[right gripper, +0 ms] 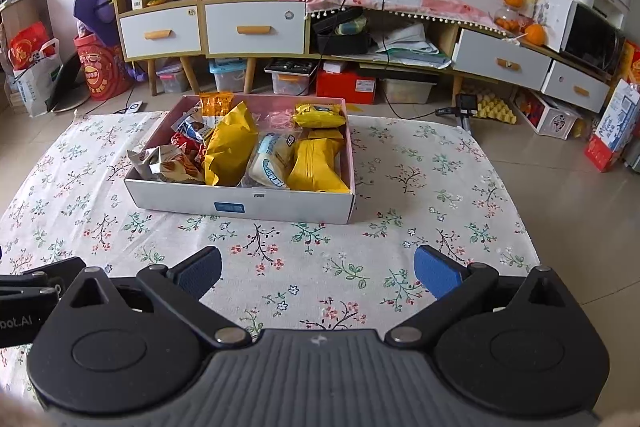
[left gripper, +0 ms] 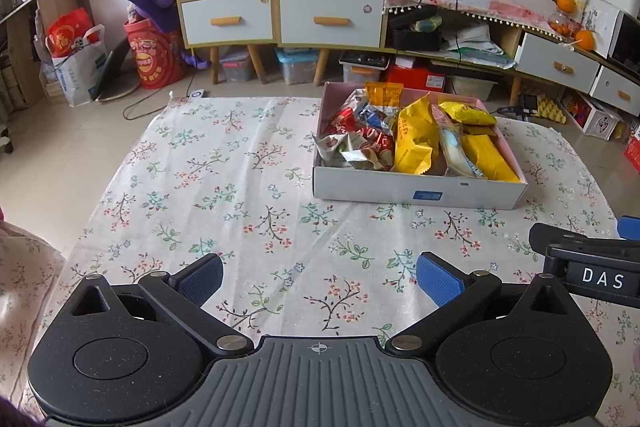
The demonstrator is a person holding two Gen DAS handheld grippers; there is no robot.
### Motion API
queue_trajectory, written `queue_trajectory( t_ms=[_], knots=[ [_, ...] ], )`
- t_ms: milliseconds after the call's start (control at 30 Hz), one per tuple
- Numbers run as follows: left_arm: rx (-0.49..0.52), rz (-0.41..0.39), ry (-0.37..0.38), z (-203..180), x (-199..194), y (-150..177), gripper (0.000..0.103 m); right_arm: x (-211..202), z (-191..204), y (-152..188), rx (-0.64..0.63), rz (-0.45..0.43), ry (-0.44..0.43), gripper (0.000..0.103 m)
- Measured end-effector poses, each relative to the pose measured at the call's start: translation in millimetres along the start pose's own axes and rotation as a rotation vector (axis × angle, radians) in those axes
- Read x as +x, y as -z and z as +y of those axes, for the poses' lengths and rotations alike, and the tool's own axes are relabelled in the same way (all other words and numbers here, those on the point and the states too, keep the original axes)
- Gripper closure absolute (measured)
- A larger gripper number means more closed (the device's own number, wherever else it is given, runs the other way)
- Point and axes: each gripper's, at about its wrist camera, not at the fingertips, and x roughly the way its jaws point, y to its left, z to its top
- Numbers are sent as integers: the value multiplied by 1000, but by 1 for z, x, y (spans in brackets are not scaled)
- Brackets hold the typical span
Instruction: Organize snacks
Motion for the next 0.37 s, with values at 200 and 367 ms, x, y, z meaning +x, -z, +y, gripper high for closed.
queue_trajectory(
  t_ms=[200,367],
  knots=[
    [-3,7,15,-1,0,0,0,1,0,-1,-1,6,-5,0],
    [-13,26,16,-1,3,0,0,1,-1,0,3,11,-10,0]
  ],
)
